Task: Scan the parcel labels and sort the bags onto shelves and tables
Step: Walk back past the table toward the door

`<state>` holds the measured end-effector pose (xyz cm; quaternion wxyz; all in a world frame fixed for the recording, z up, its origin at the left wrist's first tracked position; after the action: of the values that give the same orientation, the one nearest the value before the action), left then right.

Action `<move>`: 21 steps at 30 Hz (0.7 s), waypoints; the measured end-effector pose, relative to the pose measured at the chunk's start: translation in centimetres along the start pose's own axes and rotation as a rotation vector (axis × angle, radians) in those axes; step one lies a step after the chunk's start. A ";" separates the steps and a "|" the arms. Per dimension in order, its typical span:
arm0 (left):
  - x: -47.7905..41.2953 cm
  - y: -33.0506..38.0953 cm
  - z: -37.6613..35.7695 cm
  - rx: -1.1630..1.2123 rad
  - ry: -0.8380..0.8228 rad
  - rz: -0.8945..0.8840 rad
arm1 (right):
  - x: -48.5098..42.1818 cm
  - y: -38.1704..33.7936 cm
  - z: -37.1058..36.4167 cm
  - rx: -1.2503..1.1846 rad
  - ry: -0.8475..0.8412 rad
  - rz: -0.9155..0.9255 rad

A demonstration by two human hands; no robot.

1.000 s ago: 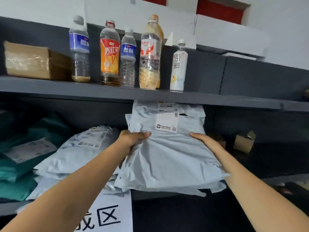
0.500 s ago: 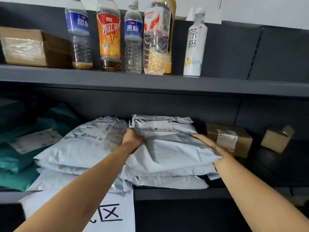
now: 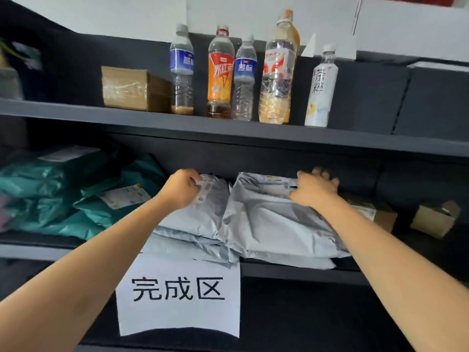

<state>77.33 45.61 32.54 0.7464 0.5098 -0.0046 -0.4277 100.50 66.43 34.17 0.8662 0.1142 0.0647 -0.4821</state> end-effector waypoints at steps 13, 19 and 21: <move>23.1 -12.9 38.8 -0.286 0.166 0.196 | 21.7 -38.8 9.2 -0.414 0.149 0.510; 36.8 -19.9 59.5 -0.303 0.339 0.375 | 35.7 -62.5 14.9 -0.444 0.154 0.855; 40.5 -21.4 64.9 -0.342 0.407 0.401 | 40.4 -69.8 16.7 -0.454 0.156 0.975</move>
<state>60.69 -32.05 29.96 0.8760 0.4413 0.1163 -0.1561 62.51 -6.56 31.86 0.9849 -0.0236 0.1710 0.0117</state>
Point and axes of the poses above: each hand's wrist, its own x-axis away from the middle knuckle, its own z-axis out of the back of the hand, y = z × x, the point moved 10 cm from there along -x, towards the middle knuckle, and after that the axes turned 12 degrees about x, right-handed, at the moved point
